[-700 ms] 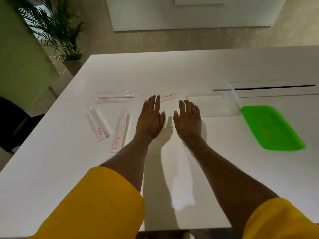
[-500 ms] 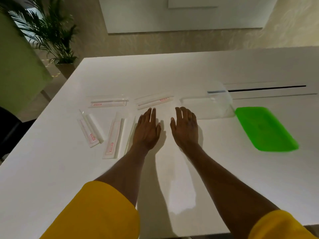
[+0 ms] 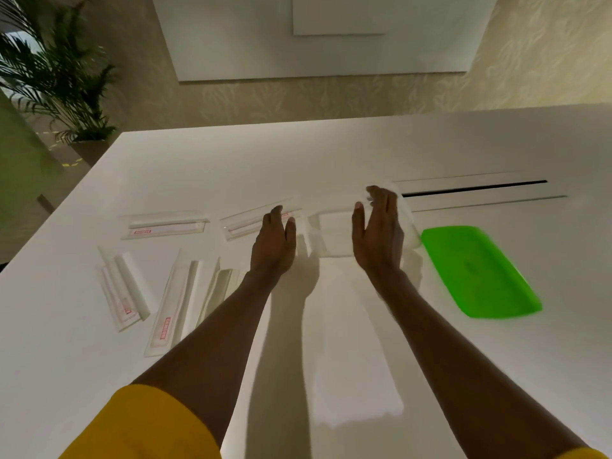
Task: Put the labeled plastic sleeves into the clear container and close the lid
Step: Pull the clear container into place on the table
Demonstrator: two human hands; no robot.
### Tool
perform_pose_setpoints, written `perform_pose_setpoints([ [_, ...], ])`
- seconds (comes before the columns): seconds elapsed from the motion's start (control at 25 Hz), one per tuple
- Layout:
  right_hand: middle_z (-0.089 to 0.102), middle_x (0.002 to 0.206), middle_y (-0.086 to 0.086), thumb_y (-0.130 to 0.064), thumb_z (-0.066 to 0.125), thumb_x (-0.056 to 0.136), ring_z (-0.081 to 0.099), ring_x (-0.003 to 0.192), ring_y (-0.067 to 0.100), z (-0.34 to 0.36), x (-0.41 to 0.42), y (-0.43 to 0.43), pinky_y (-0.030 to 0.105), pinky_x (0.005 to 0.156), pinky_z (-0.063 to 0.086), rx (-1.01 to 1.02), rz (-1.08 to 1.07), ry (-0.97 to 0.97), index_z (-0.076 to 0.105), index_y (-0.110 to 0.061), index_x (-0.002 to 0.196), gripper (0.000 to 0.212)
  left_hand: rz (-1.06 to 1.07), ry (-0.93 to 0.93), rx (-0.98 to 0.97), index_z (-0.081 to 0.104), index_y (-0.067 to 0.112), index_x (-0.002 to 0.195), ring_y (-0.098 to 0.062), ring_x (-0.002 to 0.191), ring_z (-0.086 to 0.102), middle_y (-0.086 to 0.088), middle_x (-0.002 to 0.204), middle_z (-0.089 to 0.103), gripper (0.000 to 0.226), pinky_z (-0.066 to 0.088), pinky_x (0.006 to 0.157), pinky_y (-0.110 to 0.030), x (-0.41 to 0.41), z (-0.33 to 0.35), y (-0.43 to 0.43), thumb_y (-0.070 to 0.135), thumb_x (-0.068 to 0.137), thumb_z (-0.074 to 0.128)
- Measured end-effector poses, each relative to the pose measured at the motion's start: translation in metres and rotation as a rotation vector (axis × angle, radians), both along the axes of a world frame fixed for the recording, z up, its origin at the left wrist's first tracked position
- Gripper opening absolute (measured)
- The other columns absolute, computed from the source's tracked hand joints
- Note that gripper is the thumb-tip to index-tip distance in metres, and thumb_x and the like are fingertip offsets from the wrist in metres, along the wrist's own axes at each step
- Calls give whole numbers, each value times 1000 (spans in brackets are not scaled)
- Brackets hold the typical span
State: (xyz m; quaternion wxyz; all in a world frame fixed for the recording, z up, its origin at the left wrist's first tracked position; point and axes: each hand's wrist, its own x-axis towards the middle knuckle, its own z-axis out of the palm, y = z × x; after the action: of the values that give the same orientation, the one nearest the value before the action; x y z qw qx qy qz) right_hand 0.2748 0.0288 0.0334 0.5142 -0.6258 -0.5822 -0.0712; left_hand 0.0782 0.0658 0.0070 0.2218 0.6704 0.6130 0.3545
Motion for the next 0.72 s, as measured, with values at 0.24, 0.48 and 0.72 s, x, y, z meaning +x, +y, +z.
perform_pose_setpoints([
  [0.24, 56, 136, 12, -29, 58, 97, 57, 120, 33, 22, 83, 62, 46, 90, 54, -315, -69, -10, 56, -11, 134, 41, 57, -267, -92, 47, 7, 150, -28, 141, 50, -14, 151, 55, 50, 36, 112, -32, 45, 25, 51, 36, 110, 37],
  [0.48, 63, 137, 14, -25, 48, 100, 58, 125, 33, 3, 134, 109, 35, 102, 44, -694, 88, 301, 63, -12, 134, 39, 107, -469, -308, 45, 18, 156, -25, 147, 44, -5, 161, 47, 50, 34, 122, -41, 62, 20, 71, 29, 108, 35],
  [0.72, 66, 124, 5, -12, 45, 100, 63, 115, 19, -27, 137, 108, 36, 103, 48, -678, 215, 647, 61, -14, 139, 42, 105, -603, -330, 38, 5, 156, -28, 155, 31, -13, 166, 36, 51, 19, 130, -46, 65, 8, 67, 10, 105, 32],
])
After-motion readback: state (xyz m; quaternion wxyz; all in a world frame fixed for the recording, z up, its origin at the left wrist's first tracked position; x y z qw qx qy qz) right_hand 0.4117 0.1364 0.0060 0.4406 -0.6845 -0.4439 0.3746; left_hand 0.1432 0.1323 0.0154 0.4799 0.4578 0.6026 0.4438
